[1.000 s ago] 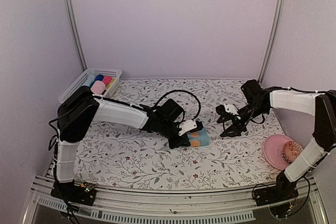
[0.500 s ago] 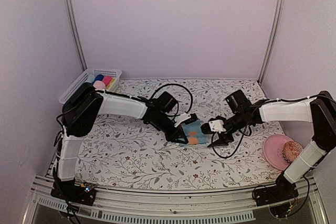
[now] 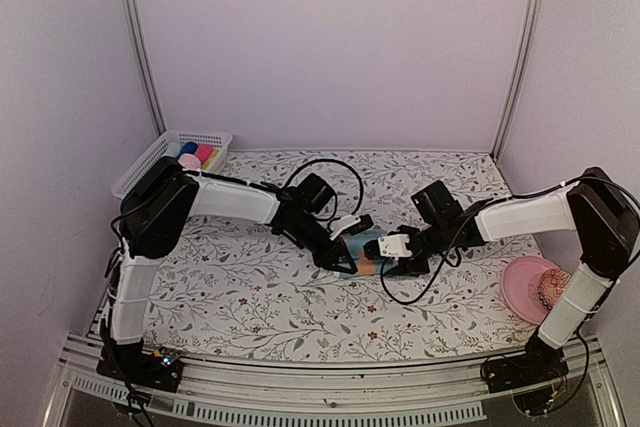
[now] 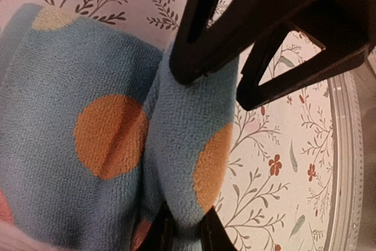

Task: Roll the towels
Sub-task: Roll the towel at the center of the board.

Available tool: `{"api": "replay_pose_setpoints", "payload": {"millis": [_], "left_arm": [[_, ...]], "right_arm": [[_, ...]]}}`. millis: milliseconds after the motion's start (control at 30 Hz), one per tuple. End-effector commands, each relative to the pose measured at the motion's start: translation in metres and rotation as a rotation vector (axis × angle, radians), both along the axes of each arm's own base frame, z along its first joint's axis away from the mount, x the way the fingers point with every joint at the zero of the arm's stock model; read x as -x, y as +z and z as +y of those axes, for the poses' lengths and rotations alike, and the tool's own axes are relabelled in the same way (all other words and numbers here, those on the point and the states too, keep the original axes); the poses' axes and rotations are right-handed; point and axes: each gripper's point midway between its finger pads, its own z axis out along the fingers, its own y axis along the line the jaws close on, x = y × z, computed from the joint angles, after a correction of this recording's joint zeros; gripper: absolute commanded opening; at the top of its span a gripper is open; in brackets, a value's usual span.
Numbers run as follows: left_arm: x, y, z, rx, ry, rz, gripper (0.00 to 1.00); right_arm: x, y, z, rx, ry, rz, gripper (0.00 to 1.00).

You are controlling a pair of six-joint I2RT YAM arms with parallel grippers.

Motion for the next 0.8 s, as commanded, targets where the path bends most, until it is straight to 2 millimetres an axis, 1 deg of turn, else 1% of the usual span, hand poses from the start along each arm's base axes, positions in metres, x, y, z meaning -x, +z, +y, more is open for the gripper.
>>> {"api": "replay_pose_setpoints", "payload": {"millis": [0, 100, 233, 367, 433, 467, 500, 533, 600, 667, 700, 733, 767], "left_arm": [[0.006, -0.032, 0.020, -0.105, 0.028, 0.092, 0.12], [0.007, -0.031, 0.021, -0.102, 0.027, 0.093, 0.13], [0.006, -0.027, 0.022, -0.093, 0.031, 0.082, 0.17], [0.002, -0.018, 0.023, -0.085, 0.048, 0.047, 0.31], [-0.003, -0.008, 0.024, -0.076, 0.066, 0.004, 0.39], [-0.006, -0.002, 0.025, -0.070, 0.079, -0.023, 0.42], [-0.010, 0.004, 0.026, -0.069, 0.093, -0.056, 0.45], [-0.012, 0.012, 0.027, -0.058, 0.104, -0.085, 0.47], [-0.016, 0.028, 0.029, -0.028, 0.123, -0.146, 0.52], [-0.018, 0.043, 0.031, -0.005, 0.139, -0.214, 0.55], [-0.017, 0.046, 0.032, -0.002, 0.141, -0.246, 0.56], [-0.017, 0.062, 0.032, 0.023, 0.147, -0.300, 0.57], [-0.015, 0.067, 0.034, 0.030, 0.147, -0.337, 0.59]], "right_arm": [[-0.008, -0.006, 0.002, 0.023, -0.040, 0.012, 0.42], [-0.012, -0.013, 0.002, 0.047, -0.066, 0.035, 0.35], [-0.013, -0.021, 0.001, 0.070, -0.081, 0.061, 0.29], [-0.011, -0.023, 0.001, 0.080, -0.076, 0.087, 0.24], [-0.008, -0.025, 0.001, 0.085, -0.067, 0.112, 0.20], [-0.006, -0.025, 0.002, 0.084, -0.062, 0.125, 0.20], [-0.005, -0.026, 0.003, 0.085, -0.058, 0.141, 0.20], [-0.003, -0.027, 0.004, 0.085, -0.050, 0.160, 0.16], [0.001, -0.026, 0.005, 0.078, -0.039, 0.204, 0.15], [0.005, -0.025, 0.006, 0.076, -0.029, 0.257, 0.15], [0.006, -0.023, 0.006, 0.072, -0.026, 0.280, 0.14], [0.007, -0.022, 0.006, 0.066, -0.025, 0.307, 0.14], [0.008, -0.021, 0.005, 0.061, -0.023, 0.335, 0.13]]}}
